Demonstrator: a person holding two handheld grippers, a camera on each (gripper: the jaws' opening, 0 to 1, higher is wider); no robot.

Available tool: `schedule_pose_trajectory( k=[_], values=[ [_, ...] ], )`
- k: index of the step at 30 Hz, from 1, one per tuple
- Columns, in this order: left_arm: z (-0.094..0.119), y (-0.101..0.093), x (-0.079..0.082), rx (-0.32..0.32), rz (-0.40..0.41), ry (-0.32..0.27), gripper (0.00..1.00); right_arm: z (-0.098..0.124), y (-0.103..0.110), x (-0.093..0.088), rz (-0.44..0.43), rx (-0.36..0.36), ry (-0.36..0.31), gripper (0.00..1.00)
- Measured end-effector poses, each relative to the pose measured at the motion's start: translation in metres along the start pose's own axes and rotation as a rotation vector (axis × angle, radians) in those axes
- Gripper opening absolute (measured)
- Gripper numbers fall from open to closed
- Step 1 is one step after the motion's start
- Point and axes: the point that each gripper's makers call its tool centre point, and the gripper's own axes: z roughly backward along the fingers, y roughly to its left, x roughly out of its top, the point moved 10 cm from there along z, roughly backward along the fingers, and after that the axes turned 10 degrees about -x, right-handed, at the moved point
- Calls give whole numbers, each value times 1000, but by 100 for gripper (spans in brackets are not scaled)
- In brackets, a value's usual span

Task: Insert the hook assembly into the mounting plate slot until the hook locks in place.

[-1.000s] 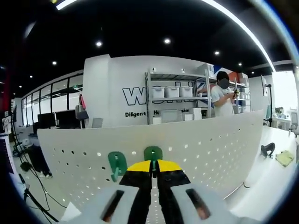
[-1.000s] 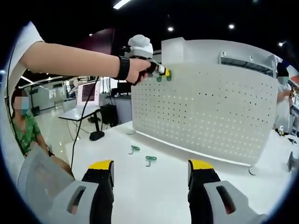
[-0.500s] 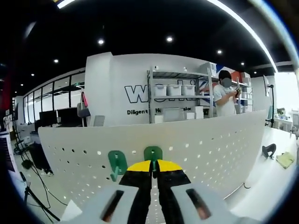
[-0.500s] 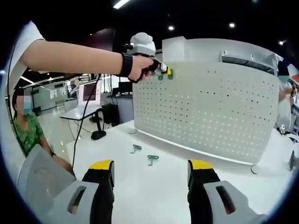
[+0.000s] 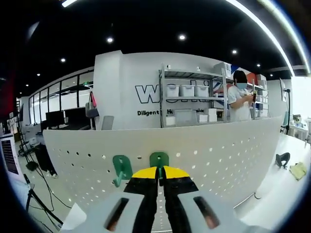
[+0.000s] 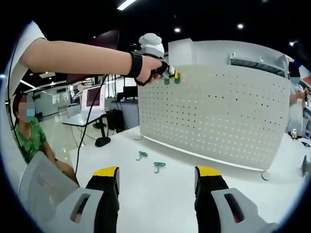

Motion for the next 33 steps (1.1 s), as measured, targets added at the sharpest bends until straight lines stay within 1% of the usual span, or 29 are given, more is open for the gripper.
schedule_pose_trajectory(
  k=[3,5,8,12,16,22,26,27,30,33],
  values=[
    [-1,1,0,-2,12,-3,3,0,1,1,-2,1,-7,63],
    [-1,1,0,-6,0,-1,3,0,1,2,-7,2,-15,63],
    [0,1,0,-9,-64,10,3,1,-1,2,-2,-2,-12,63],
    [0,1,-1,-14,-47,2,3,2,-2,2,-14,-5,-21,63],
    [1,0,-1,-15,-57,5,4,2,0,2,-12,-1,-20,63],
    [2,3,0,-41,-27,12,4,0,1,3,-7,6,-18,62],
    [2,1,4,-52,-41,-12,3,0,1,2,-10,7,-16,62],
    [1,0,6,-56,-51,-26,3,0,1,2,-10,7,-16,62],
    [-2,-2,8,-62,-49,-17,3,0,0,2,-12,5,-15,62],
    [-3,-2,7,-65,-55,-13,2,1,-1,0,-14,2,-13,62]
  ],
)
